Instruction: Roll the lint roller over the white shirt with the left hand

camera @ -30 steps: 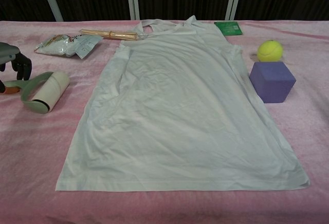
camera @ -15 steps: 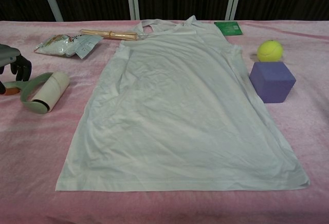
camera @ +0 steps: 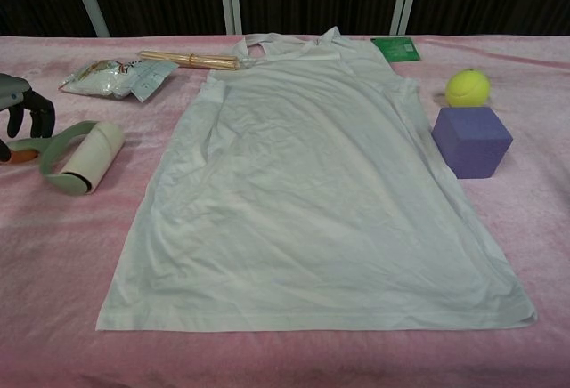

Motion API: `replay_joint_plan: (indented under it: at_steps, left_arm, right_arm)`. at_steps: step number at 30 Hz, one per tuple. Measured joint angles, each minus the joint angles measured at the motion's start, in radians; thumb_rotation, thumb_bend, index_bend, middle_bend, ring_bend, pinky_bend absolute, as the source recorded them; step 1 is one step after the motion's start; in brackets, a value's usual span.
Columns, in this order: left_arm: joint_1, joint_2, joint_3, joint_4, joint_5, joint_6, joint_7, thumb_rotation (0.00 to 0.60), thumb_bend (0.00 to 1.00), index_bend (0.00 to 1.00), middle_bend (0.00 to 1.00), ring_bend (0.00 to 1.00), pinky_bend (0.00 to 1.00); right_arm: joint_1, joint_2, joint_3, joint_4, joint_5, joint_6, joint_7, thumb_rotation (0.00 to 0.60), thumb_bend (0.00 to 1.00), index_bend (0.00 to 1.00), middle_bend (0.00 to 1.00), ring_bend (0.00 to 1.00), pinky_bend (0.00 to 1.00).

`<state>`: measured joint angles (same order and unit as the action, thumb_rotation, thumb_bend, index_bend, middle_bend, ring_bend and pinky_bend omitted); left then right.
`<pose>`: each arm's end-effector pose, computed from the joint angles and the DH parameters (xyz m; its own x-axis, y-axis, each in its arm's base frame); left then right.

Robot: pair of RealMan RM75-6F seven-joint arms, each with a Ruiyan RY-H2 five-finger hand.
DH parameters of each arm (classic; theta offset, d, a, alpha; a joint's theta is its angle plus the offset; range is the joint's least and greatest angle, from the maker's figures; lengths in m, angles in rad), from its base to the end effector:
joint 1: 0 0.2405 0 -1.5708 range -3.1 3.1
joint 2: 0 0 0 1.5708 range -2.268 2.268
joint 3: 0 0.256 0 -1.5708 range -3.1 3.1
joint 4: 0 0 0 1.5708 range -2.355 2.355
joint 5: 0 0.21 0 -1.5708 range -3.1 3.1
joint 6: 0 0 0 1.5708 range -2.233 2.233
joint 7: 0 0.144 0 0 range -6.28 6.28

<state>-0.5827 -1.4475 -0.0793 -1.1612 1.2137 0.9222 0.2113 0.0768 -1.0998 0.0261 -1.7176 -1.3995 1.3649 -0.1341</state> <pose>-0.2958 0.3477 0.0458 0.6407 0.2578 0.7232 0.7675 -0.1887 -0.6126 -0.3134 -0.1697 0.1407 0.4176 -0.1654 0.8935 -0.8983 0.0729 0.4333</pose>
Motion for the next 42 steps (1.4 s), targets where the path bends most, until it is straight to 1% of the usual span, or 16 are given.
replay_joint_plan:
  at_steps: [4, 8, 13, 17, 20, 23, 24, 26, 30, 35, 38, 42]
  left_arm:
    - [0.017, 0.029, 0.001, -0.032, 0.018, 0.015, -0.058, 0.6, 0.55, 0.65, 0.64, 0.5, 0.68]
    - [0.021, 0.071, 0.0, -0.081, 0.038, 0.032, -0.069, 0.6, 0.55, 0.66, 0.64, 0.51, 0.68]
    - [0.008, 0.131, -0.014, -0.183, 0.05, 0.046, -0.015, 0.6, 0.55, 0.66, 0.64, 0.51, 0.68]
    - [-0.02, 0.191, -0.039, -0.305, 0.015, 0.029, 0.072, 0.6, 0.55, 0.66, 0.64, 0.51, 0.68]
    - [-0.058, 0.228, -0.065, -0.396, -0.045, 0.004, 0.166, 0.6, 0.55, 0.66, 0.65, 0.51, 0.69]
    - [-0.102, 0.247, -0.097, -0.466, -0.134, -0.028, 0.232, 0.6, 0.55, 0.67, 0.65, 0.51, 0.69]
    - [-0.129, 0.251, -0.113, -0.491, -0.184, -0.047, 0.251, 0.6, 0.55, 0.67, 0.65, 0.51, 0.69]
    - [-0.159, 0.252, -0.129, -0.509, -0.233, -0.069, 0.271, 0.6, 0.55, 0.67, 0.65, 0.51, 0.69]
    - [-0.254, 0.235, -0.153, -0.529, -0.348, -0.125, 0.342, 0.6, 0.55, 0.67, 0.65, 0.51, 0.69]
    - [-0.326, 0.193, -0.153, -0.524, -0.448, -0.162, 0.39, 0.6, 0.55, 0.67, 0.65, 0.51, 0.69]
    - [-0.371, 0.169, -0.143, -0.51, -0.504, -0.171, 0.432, 0.6, 0.56, 0.67, 0.65, 0.51, 0.69]
    - [-0.428, 0.14, -0.116, -0.49, -0.576, -0.161, 0.513, 0.6, 0.56, 0.67, 0.65, 0.51, 0.69]
  right_arm:
    - [-0.001, 0.001, 0.001, -0.005, 0.003, 0.001, 0.0, 0.6, 0.28, 0.04, 0.0, 0.15, 0.15]
    - [-0.002, 0.002, 0.0, -0.008, 0.004, 0.0, 0.002, 0.6, 0.28, 0.04, 0.0, 0.15, 0.15]
    - [-0.002, 0.003, 0.0, -0.011, 0.008, -0.001, 0.003, 0.6, 0.28, 0.04, 0.0, 0.15, 0.15]
    - [-0.003, 0.005, 0.001, -0.014, 0.01, -0.002, 0.004, 0.6, 0.28, 0.04, 0.0, 0.15, 0.15]
    - [-0.003, 0.005, 0.001, -0.015, 0.013, -0.003, 0.007, 0.6, 0.28, 0.04, 0.0, 0.15, 0.15]
    - [-0.003, 0.007, 0.002, -0.016, 0.015, -0.004, 0.009, 0.6, 0.28, 0.04, 0.0, 0.15, 0.15]
    - [-0.003, 0.007, 0.002, -0.017, 0.015, -0.004, 0.01, 0.6, 0.28, 0.04, 0.0, 0.15, 0.15]
    - [-0.003, 0.008, 0.003, -0.018, 0.018, -0.005, 0.013, 0.6, 0.28, 0.04, 0.0, 0.15, 0.15]
    - [-0.003, 0.01, 0.004, -0.02, 0.023, -0.008, 0.018, 0.6, 0.28, 0.04, 0.0, 0.15, 0.15]
    - [-0.003, 0.011, 0.005, -0.022, 0.027, -0.01, 0.02, 0.6, 0.28, 0.04, 0.0, 0.15, 0.15]
    - [-0.003, 0.012, 0.006, -0.024, 0.03, -0.01, 0.021, 0.6, 0.28, 0.04, 0.0, 0.15, 0.15]
    - [-0.003, 0.013, 0.007, -0.025, 0.035, -0.013, 0.023, 0.6, 0.28, 0.04, 0.0, 0.15, 0.15]
